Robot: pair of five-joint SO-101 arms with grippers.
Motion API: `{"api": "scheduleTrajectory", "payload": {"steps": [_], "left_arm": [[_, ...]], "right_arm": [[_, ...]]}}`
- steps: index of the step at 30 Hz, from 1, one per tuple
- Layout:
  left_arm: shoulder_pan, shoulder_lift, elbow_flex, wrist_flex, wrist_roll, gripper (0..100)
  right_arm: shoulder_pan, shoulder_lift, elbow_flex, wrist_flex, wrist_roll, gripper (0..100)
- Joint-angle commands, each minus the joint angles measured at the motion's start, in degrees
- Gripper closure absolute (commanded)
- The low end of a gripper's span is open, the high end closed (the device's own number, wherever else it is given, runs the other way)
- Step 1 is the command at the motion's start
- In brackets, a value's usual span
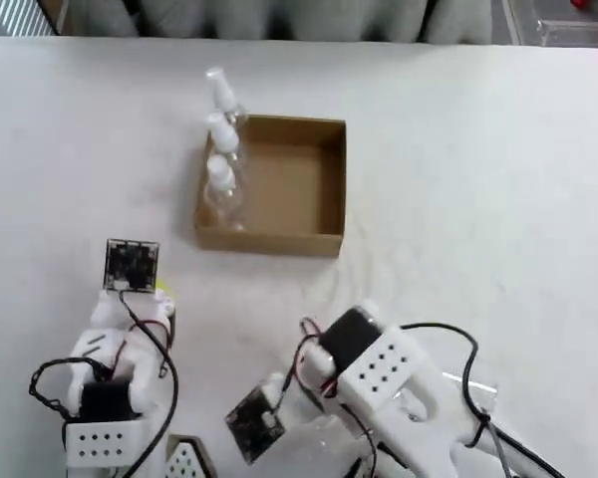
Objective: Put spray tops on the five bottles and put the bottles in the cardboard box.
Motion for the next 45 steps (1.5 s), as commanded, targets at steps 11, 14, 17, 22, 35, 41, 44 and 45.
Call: {"api": "scheduleTrajectory", "payload": {"steps": [11,14,17,22,35,41,44,45], "left_arm": [[-0.57,-1.01,-0.18,-2.73,0.18,97],[-0.48,-1.01,-0.18,-2.73,0.18,97],[-0.48,-1.01,-0.18,-2.73,0.18,97],[-0.57,-1.01,-0.18,-2.73,0.26,97],[-0.66,-1.01,-0.18,-2.64,0.26,97],[-0.66,-1.01,-0.18,-2.64,-0.09,97],[-0.31,-1.19,-0.18,-2.73,0.00,97],[-0.31,-1.19,-0.18,-2.73,-0.09,97]], "right_arm": [[-12.00,-0.75,6.24,-3.91,0.88,98.1],[-13.32,-0.84,10.90,-9.45,0.09,98.1],[-13.32,-0.84,13.10,-12.44,-2.81,98.1],[-13.32,-0.84,13.54,-16.13,-9.49,98.1],[1.10,-1.45,-2.46,-15.16,-14.95,98.2],[19.91,-1.36,-9.58,-15.34,-15.38,98.2],[30.99,-1.01,-9.49,-17.36,-17.14,98.2],[34.42,-0.84,-9.41,-18.24,-18.73,98.2]]}}
